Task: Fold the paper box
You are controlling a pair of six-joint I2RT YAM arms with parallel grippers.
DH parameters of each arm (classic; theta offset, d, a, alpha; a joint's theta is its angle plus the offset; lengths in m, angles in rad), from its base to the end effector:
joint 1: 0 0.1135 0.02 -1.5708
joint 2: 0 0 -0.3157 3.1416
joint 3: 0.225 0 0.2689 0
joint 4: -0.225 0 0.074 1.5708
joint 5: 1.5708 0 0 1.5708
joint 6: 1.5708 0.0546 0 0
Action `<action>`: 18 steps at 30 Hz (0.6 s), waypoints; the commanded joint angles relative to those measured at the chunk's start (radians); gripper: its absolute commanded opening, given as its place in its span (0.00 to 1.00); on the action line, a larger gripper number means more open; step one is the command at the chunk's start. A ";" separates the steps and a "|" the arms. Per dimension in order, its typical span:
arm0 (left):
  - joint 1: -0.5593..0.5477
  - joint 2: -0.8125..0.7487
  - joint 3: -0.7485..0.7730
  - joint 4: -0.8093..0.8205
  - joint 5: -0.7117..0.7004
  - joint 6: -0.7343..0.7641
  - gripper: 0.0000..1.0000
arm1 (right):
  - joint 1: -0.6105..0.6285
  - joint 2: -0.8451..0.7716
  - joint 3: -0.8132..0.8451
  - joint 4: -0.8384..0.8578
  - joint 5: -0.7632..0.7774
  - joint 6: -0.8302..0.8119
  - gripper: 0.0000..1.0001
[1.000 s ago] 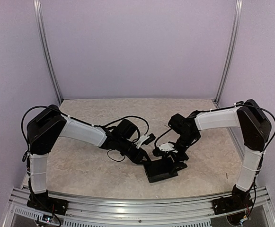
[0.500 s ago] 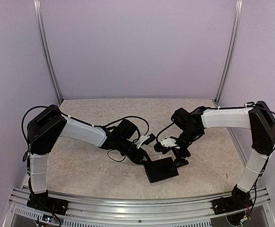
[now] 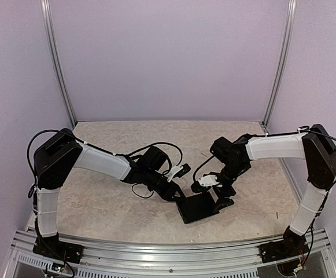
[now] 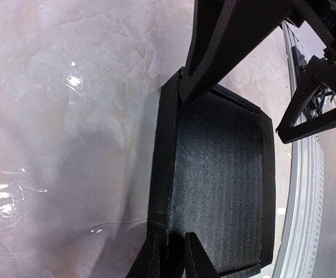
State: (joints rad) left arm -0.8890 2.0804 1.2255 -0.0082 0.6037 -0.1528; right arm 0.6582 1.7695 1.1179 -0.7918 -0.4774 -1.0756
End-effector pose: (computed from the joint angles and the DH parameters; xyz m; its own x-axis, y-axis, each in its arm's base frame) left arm 0.2713 -0.3834 0.1403 -0.6060 0.5478 -0.5769 0.7887 0.3193 -0.5253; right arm 0.2558 0.2295 0.1902 0.1458 -0.8751 -0.4614 -0.9706 -0.2169 0.1048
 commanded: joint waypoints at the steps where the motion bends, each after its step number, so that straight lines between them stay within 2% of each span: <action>1: -0.013 0.084 -0.035 -0.124 -0.049 0.014 0.15 | 0.003 0.056 -0.031 0.053 0.071 -0.010 1.00; 10: -0.011 0.096 -0.028 -0.128 -0.033 0.018 0.15 | 0.007 0.008 -0.091 0.171 0.134 0.004 1.00; 18: -0.012 0.037 -0.042 -0.112 -0.036 0.005 0.15 | 0.009 -0.113 -0.085 0.138 0.067 0.071 1.00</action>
State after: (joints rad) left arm -0.8867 2.0899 1.2327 -0.0010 0.6220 -0.1528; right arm 0.6636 1.7210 1.0485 -0.6506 -0.4183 -1.0508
